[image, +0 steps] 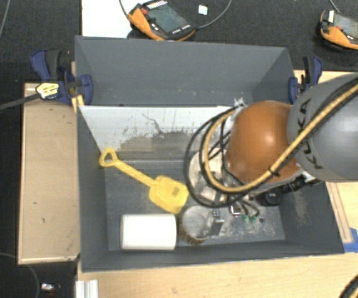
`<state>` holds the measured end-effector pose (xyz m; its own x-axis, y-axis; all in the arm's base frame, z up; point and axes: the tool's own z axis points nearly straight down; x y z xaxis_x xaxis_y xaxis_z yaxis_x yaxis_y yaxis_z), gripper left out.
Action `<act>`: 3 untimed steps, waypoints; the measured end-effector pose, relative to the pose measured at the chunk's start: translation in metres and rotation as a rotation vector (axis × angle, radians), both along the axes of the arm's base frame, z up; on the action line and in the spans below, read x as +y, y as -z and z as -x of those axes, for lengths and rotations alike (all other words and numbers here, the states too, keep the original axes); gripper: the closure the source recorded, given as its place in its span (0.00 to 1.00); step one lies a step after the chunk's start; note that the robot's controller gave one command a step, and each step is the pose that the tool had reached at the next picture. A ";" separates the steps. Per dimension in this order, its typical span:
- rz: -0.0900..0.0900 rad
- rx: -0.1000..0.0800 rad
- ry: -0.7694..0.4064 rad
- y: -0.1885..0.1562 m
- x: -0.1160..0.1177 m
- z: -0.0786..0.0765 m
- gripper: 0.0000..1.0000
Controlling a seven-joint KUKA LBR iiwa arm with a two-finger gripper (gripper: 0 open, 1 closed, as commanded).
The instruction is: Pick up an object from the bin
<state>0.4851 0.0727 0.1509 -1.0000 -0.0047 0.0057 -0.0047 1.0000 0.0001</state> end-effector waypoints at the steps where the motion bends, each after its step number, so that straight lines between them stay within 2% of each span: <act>1: -0.001 -0.008 0.006 -0.004 0.000 -0.002 0.00; 2: -0.001 -0.009 -0.081 0.081 -0.051 0.001 0.00; 3: -0.003 -0.023 -0.199 0.046 -0.051 0.007 0.00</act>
Offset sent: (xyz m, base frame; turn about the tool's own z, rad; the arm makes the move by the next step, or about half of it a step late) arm -0.0017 -0.0509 -0.0809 -0.0839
